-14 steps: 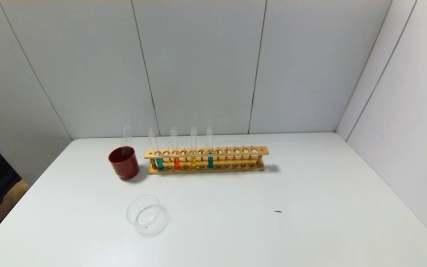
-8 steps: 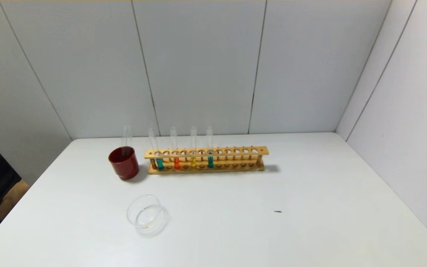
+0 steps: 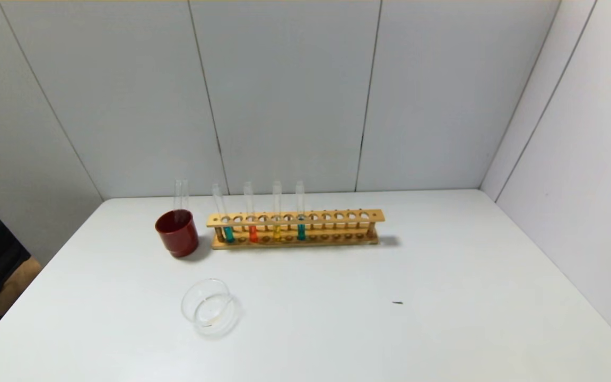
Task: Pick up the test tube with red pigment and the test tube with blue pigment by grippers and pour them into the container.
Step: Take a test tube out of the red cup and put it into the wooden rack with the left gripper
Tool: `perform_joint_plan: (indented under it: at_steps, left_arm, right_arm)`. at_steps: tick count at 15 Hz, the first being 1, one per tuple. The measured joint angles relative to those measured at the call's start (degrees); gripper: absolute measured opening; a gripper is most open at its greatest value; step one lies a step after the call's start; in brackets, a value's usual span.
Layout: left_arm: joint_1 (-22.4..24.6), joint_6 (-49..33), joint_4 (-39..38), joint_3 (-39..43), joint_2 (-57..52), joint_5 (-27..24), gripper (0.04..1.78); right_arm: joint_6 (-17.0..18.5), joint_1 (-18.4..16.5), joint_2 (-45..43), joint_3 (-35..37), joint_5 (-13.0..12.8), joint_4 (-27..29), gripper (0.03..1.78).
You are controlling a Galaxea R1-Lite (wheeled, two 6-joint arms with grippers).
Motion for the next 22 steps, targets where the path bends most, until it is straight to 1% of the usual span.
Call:
perform_joint_plan:
  at_steps: [2,4,6,8,10,12,16,17,19,22]
  left_arm:
    - [0.0,-2.4,5.8,-11.3,4.6,-4.8,1.75]
    - [0.0,-3.4,9.6,-22.0,11.9,-7.3,1.75]
    - [0.0,-3.3,10.6,-30.6,21.1,-8.1,1.75]
    - [-0.2,-3.2,9.1,-37.2,31.8,-8.5,1.75]
    - [-1.0,-3.3,5.0,-41.2,42.6,-8.1,1.75]
    - [-2.6,-3.3,-0.6,-43.8,53.5,-5.5,1.75]
    - [-8.3,-3.3,-15.6,-46.1,73.3,5.5,1.75]
    - [-9.5,-3.4,-19.1,-46.1,77.0,7.2,1.75]
    - [-11.1,-3.9,-26.0,-45.1,84.2,9.0,1.75]
    - [-12.0,-5.7,-35.6,-42.9,92.2,9.3,1.75]
  right_arm:
    - [0.0,0.0,0.0,0.0,0.0,0.0,1.75]
    - [0.0,0.0,0.0,0.0,0.0,0.0,1.75]
    - [0.0,0.0,0.0,0.0,0.0,0.0,1.75]
    - [0.0,0.0,0.0,0.0,0.0,0.0,1.75]
    - [0.0,0.0,0.0,0.0,0.0,0.0,1.75]
    - [0.0,0.0,0.0,0.0,0.0,0.0,1.75]
    - [0.0,0.0,0.0,0.0,0.0,0.0,1.75]
    - [0.0,0.0,0.0,0.0,0.0,0.0,1.75]
    - [0.0,0.0,0.0,0.0,0.0,0.0,1.75]
    - [0.0,0.0,0.0,0.0,0.0,0.0,1.75]
